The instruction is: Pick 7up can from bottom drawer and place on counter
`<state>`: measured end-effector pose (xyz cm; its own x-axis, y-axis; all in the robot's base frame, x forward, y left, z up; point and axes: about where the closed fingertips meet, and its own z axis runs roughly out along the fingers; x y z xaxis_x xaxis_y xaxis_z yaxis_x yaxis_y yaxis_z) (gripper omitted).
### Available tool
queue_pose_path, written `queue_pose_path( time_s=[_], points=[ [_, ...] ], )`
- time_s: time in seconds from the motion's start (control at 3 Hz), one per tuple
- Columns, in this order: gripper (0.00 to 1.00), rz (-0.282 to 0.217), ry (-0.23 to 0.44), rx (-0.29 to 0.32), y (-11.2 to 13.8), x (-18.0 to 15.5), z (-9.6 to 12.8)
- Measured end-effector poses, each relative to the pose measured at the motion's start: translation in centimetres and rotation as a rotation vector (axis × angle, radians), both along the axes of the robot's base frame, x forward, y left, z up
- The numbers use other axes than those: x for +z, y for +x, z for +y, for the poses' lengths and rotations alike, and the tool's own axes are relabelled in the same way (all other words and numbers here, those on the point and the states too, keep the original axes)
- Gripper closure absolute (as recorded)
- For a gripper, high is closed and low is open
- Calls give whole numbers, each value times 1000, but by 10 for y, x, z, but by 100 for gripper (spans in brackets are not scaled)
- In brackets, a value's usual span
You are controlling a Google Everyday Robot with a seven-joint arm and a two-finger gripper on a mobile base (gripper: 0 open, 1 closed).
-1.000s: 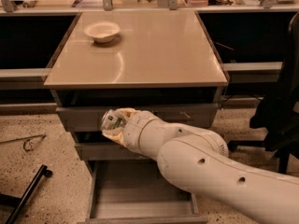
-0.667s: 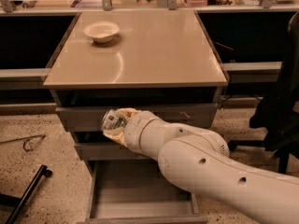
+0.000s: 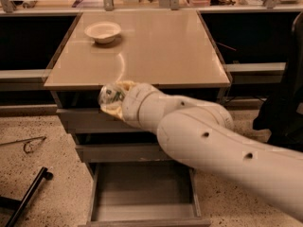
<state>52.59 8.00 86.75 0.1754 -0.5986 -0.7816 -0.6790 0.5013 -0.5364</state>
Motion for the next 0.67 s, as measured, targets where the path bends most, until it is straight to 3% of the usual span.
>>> queue_pose_path(
  time_s=[0.33, 0.67],
  points=[
    [100, -114, -19, -5, 32, 51, -2],
    [100, -164, -32, -14, 80, 67, -3]
  ],
)
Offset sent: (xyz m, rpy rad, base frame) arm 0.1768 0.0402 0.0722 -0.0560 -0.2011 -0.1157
